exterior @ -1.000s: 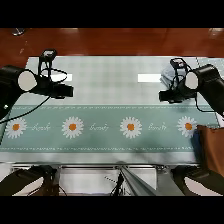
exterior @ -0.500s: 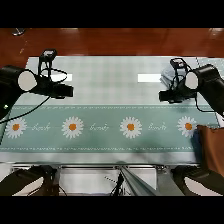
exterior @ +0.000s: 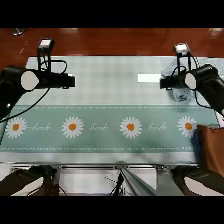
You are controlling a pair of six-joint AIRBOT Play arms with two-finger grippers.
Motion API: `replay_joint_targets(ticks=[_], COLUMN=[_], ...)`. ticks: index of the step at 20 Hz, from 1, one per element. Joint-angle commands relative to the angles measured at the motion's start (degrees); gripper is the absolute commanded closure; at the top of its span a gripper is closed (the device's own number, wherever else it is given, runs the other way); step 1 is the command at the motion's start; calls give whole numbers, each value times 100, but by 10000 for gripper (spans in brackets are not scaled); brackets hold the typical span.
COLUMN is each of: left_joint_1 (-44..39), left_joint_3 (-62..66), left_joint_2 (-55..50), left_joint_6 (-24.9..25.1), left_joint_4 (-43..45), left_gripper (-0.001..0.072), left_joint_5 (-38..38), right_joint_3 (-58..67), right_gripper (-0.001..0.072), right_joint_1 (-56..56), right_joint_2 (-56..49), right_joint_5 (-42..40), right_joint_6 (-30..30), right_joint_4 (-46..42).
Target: Fold the shirts.
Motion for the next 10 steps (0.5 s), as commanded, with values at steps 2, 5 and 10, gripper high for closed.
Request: replay_joint_targets(ticks=[2,5,10], left_joint_1=[52,59,59], left_joint_3=[2,0,4], left_joint_2=[-229,-365,-562], left_joint_6=[-11,-11,-11], left_joint_4=[35,35,28], left_gripper=[3,4,4], left_joint_5=[1311,1296,1196], right_joint_3=[28,426,846], right_gripper=[81,81,82], right_joint_1=[-804,-1670,-2577], right_joint_2=[-393,-981,-1875], right_joint_5=[-2002,-1801,-1220], right_joint_6=[782,992,566], right_joint_4=[-654,-533,940])
